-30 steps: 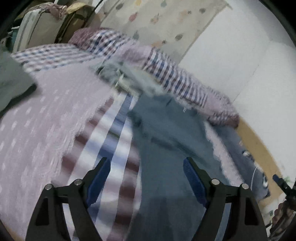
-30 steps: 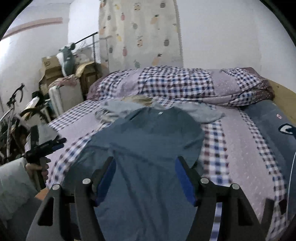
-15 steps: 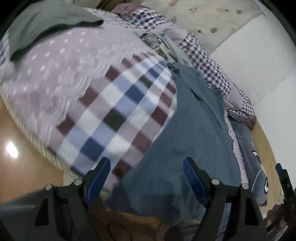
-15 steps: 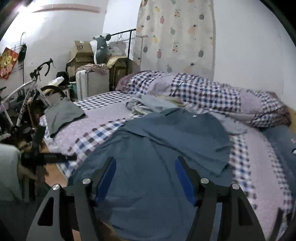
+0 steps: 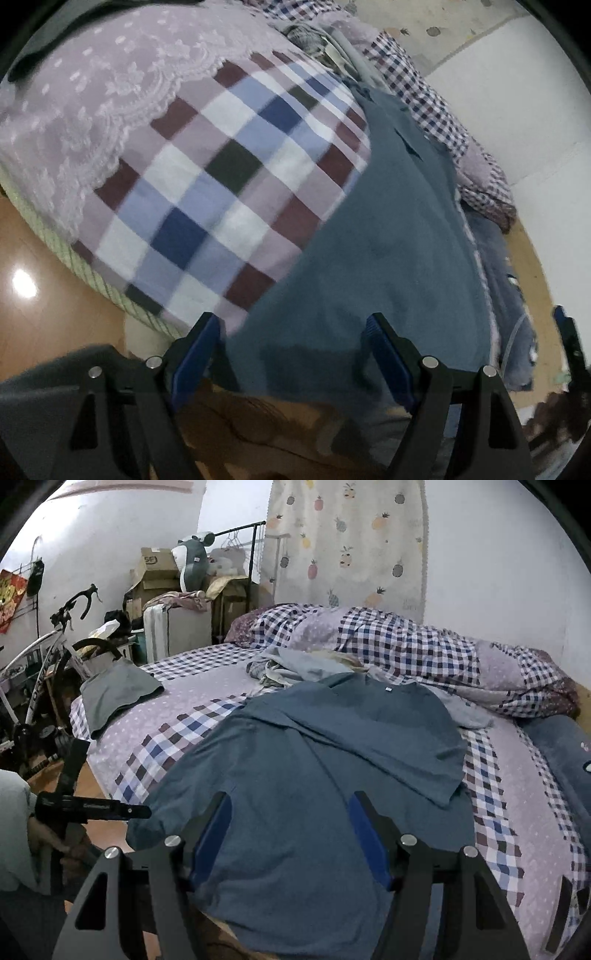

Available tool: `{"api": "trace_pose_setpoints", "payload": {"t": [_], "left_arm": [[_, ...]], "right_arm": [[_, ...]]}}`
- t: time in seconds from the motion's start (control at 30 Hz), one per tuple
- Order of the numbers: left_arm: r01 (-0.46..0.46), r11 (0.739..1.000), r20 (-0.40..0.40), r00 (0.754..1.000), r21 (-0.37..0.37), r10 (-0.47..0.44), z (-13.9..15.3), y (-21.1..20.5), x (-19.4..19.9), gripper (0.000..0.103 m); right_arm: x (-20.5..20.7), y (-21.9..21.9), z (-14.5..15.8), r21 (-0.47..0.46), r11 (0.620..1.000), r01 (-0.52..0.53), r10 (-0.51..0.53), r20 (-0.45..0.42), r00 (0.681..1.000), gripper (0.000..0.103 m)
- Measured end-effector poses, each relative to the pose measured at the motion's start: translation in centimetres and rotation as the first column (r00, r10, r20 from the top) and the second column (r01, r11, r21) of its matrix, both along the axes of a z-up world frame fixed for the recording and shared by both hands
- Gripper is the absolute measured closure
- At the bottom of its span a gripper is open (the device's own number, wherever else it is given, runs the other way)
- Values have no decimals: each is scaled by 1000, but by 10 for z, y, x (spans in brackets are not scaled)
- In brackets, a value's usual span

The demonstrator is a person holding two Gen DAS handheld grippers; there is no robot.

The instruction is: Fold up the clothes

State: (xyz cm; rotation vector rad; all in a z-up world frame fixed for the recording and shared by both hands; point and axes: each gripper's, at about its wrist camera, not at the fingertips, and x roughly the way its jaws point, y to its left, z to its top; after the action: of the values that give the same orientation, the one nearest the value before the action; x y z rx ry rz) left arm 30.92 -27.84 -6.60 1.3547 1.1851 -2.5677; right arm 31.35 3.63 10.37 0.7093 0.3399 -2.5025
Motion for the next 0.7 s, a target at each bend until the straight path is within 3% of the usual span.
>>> {"api": "trace_pose_setpoints", "payload": {"t": [0.37,0.53,0.63,0.7], "left_arm": [[-28,983,75,997,180,14,-17,16,21,19],[-88,980,114,991,178,68,-24,11,22,19],[-124,977,137,985,175,101,-28,8,22,36],[-148,974,153,981,173,122,-31,6,23,70]], "right_arm": [[9,-17,-17,39,999,-30,30,4,1000,33],[9,-19,-21,43,999,-28,27,9,1000,33],[10,-21,-23,46,999,-27,26,12,1000,33],[11,-23,-24,49,998,-32,31,12,999,33]]}}
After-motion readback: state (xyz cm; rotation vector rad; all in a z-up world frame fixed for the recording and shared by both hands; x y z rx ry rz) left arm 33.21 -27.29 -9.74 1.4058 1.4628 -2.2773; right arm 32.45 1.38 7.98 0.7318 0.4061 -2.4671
